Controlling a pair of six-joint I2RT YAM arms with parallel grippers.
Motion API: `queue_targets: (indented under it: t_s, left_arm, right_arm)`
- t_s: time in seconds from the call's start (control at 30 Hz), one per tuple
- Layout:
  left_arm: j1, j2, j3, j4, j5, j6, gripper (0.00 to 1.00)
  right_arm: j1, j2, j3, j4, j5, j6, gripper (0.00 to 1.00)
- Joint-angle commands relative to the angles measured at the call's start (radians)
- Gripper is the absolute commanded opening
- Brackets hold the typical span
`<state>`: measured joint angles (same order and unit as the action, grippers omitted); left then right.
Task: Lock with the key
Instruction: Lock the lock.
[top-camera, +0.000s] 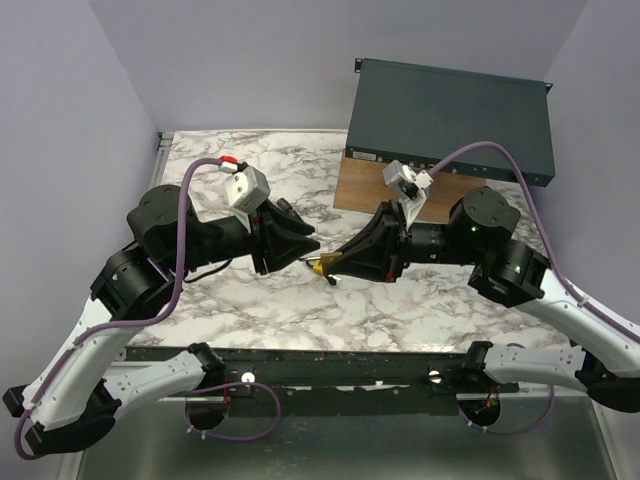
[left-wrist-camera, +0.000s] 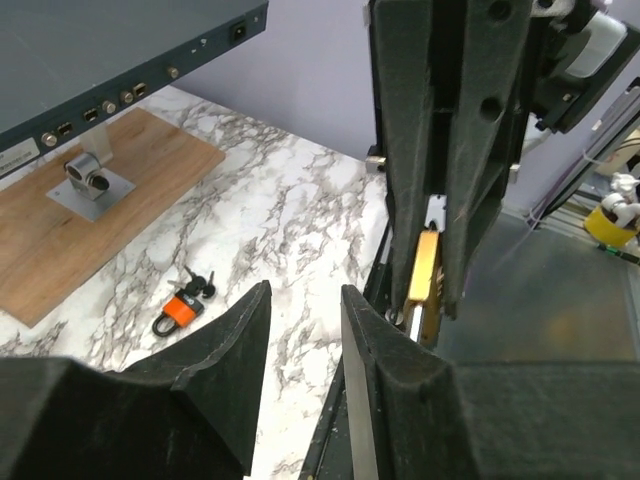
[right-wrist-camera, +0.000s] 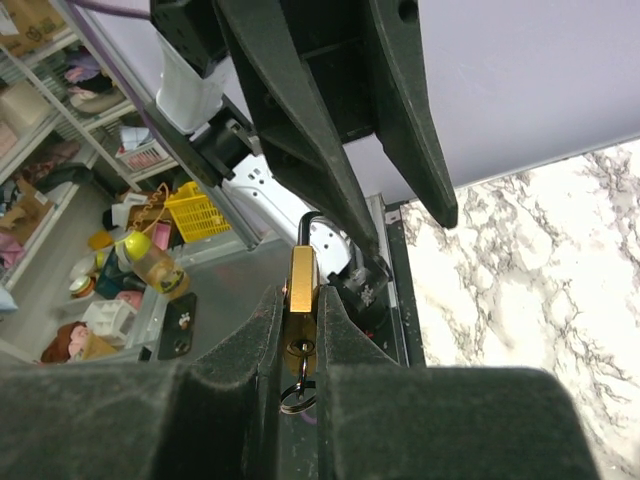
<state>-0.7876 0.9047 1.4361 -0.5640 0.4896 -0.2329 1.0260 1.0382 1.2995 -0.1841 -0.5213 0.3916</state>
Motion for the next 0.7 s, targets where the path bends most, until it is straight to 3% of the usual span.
queue_targets:
  t_s: [0.0,0.13,0.37,0.5,0.67]
  left_arm:
    - [-0.005,-0.014,-0.030,-0.035,0.015,0.053,0.32]
    - [-0.009,-0.013,-0.042,-0.031,0.068,0.053,0.26]
    - [-0.009,-0.078,-0.061,0.013,0.084,0.035,0.25]
    - [-0.010,-0.134,-0.055,-0.007,0.106,0.047,0.28]
    - [-0.009,-0.170,-0.046,-0.046,0.131,0.088,0.38]
  right_arm:
    - [0.000,-0.001,0.064,0.064,-0.027,-0.009,0.01]
    - [0.001,0.000,0.064,0.074,-0.018,-0.008,0.01]
    - [0.000,0.000,0.064,0.059,0.022,-0.014,0.01]
    - [0.001,-0.022,0.059,0.057,0.080,-0.019,0.01]
    - [0.001,-0.027,0.067,0.064,0.075,-0.011,0.01]
